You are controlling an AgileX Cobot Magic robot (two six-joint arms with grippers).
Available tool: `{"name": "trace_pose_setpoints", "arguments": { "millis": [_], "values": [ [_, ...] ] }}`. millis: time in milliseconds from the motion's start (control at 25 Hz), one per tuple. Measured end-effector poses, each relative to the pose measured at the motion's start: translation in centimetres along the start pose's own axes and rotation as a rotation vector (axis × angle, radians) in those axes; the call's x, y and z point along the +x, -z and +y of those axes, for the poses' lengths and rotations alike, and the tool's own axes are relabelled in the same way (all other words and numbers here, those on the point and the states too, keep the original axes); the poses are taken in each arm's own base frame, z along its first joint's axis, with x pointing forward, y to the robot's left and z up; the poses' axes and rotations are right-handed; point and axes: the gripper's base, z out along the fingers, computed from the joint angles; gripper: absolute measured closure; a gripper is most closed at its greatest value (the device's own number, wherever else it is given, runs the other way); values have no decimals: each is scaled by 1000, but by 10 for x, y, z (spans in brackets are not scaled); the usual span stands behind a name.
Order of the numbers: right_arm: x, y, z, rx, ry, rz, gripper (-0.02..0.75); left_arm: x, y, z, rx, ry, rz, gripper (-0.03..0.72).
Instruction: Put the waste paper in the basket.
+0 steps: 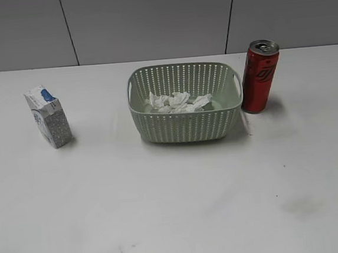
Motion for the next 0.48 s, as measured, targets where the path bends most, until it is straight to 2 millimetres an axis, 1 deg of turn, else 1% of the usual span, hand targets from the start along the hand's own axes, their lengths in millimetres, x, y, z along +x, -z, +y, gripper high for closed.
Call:
{"name": "trace_pose_setpoints", "arguments": {
  "millis": [480],
  "values": [
    [0,0,0,0,0,0,167,25,33,-3,-16,-13,-260,107]
  ]
}}
